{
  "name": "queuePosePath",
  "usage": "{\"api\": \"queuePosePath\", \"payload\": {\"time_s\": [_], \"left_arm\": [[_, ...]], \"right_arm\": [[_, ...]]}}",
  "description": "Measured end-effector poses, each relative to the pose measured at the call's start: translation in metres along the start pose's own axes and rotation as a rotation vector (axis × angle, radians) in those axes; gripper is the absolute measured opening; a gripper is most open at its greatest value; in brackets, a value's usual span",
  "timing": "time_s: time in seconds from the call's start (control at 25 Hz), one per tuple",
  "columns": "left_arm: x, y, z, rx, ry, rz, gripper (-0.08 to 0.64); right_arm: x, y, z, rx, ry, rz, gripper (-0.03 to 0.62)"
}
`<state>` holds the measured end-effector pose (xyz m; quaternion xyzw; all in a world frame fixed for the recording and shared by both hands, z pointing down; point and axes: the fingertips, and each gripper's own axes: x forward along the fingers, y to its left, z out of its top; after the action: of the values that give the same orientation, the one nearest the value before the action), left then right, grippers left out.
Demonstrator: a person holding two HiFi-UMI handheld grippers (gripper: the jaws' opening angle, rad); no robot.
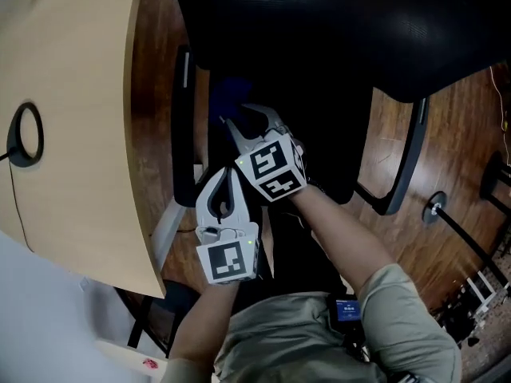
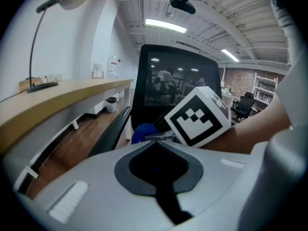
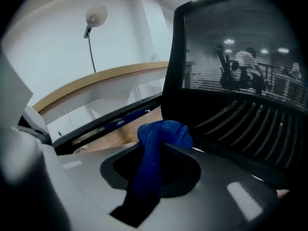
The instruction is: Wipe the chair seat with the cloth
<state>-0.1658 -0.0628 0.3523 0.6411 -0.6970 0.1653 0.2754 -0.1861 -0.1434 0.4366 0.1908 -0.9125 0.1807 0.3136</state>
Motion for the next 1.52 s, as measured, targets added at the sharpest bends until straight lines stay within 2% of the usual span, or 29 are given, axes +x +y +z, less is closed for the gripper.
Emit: {"api": "queuePosePath", "payload": {"time_s": [0.16,0.44,0.6,0.88,1.12,1.32,1.52], "left_arm": [[0.018,0.003,-0.034,-0.007,0.019,-0.053,0.006],[0.038,0.014,-0.068,-0.052,0.046,-0.032,0.006],[0.046,0.016,-0.074,-0.039,0.059,-0.037,0.006],[0.060,-0.011,-0.068,0.038,0.068,-0.109,0.006],[0.080,-0.051,-0.052,0.082,0.052,-0.161,0.006],[0.086,-0.105,-0.069,0.143,0.041,-0.245,0.006],[0.092,-0.145,-0.085,0.161,0.057,-0.277,0.006]], "right_arm": [[0.046,-0.003,-0.017,-0.040,0.021,0.011,0.084],[0.099,-0.009,-0.034,-0.086,0.055,0.022,0.084],[0.100,-0.028,-0.040,-0.071,0.058,-0.026,0.084],[0.042,-0.092,-0.063,-0.007,0.082,-0.170,0.084],[-0.035,-0.164,-0.094,0.114,0.083,-0.330,0.083],[-0.109,-0.219,-0.147,0.230,0.062,-0.503,0.083],[-0.169,-0.260,-0.200,0.341,0.074,-0.663,0.083]]}}
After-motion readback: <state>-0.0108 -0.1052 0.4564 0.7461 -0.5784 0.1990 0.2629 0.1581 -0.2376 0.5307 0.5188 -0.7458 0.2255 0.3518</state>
